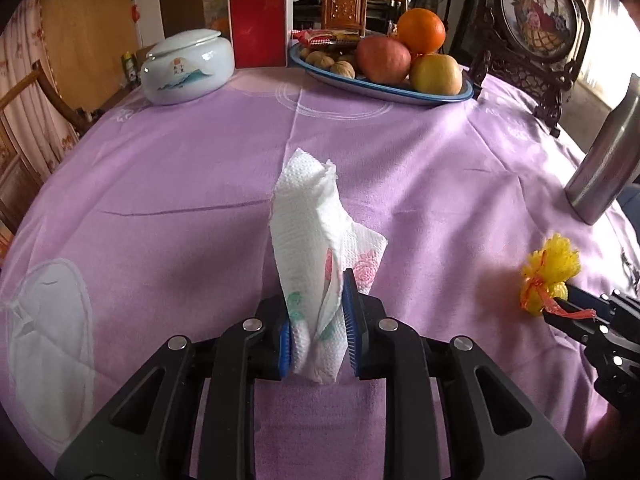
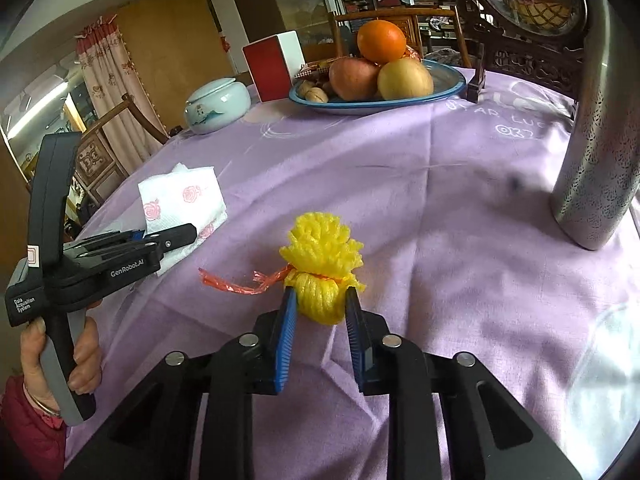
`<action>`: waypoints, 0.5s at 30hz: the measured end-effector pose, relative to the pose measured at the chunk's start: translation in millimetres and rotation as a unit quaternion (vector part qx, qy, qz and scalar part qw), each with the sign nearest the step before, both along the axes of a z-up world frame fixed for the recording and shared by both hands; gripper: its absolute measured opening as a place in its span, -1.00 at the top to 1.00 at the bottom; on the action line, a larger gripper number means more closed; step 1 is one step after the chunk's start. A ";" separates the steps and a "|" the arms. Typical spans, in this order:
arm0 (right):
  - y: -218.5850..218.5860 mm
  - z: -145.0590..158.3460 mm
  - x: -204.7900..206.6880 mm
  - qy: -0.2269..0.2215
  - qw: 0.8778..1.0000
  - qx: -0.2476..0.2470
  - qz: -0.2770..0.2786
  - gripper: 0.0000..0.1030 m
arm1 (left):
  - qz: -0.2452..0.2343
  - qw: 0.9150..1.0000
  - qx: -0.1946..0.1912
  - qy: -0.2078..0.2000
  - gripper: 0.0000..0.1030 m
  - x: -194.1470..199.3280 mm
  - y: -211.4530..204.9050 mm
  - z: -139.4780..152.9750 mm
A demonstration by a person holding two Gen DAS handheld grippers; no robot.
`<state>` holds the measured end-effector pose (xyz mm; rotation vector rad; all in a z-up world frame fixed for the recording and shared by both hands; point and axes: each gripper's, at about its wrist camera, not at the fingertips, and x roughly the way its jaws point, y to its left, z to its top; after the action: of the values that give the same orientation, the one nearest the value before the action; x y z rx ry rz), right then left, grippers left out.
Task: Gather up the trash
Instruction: 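Lift and carry the tissue and yellow net over to the red wastebasket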
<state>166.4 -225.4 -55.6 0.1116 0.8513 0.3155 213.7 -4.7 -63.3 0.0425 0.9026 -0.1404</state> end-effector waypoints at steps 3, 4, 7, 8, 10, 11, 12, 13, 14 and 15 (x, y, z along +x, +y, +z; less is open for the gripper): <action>-0.5 -0.6 0.6 0.002 1.000 0.000 0.001 0.49 | -0.002 1.000 0.005 -0.010 0.55 -2.6 -1.7 2.0; -0.3 -0.7 0.4 0.002 1.000 0.000 0.001 0.49 | -0.001 1.000 0.008 -0.018 0.57 -3.9 -2.1 4.6; 0.3 -0.6 0.2 0.001 1.000 -0.002 0.001 0.49 | -0.001 0.999 0.017 -0.042 0.76 -9.3 -3.4 12.5; 0.4 -0.6 0.0 0.001 1.000 -0.003 0.001 0.49 | 0.000 0.999 0.018 -0.046 0.76 -10.2 -3.3 14.2; 0.6 -0.7 -0.2 0.000 1.000 -0.004 0.001 0.49 | 0.007 0.998 0.024 -0.059 0.76 -14.2 -2.4 18.7; 0.7 -0.7 -0.1 0.000 1.000 -0.004 0.001 0.49 | 0.010 0.997 0.027 -0.064 0.76 -15.9 -1.8 20.9; 0.6 -0.6 -0.3 0.000 1.000 -0.005 0.002 0.50 | 0.014 0.997 0.029 -0.070 0.76 -18.0 -0.9 22.9; 0.7 -0.3 -0.6 -0.001 1.000 -0.006 0.002 0.50 | 0.018 0.997 0.030 -0.075 0.76 -20.2 0.2 25.1; 1.0 0.1 -0.5 -0.002 1.000 -0.006 0.002 0.50 | 0.024 0.996 0.031 -0.082 0.76 -23.5 1.6 28.1; 1.1 0.6 -1.2 -0.003 1.000 -0.008 0.001 0.50 | 0.029 0.995 0.034 -0.089 0.76 -26.3 2.3 30.6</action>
<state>165.1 -224.4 -55.0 0.0946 0.8473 0.3114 187.3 -2.4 -32.7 0.0910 0.7288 -0.0507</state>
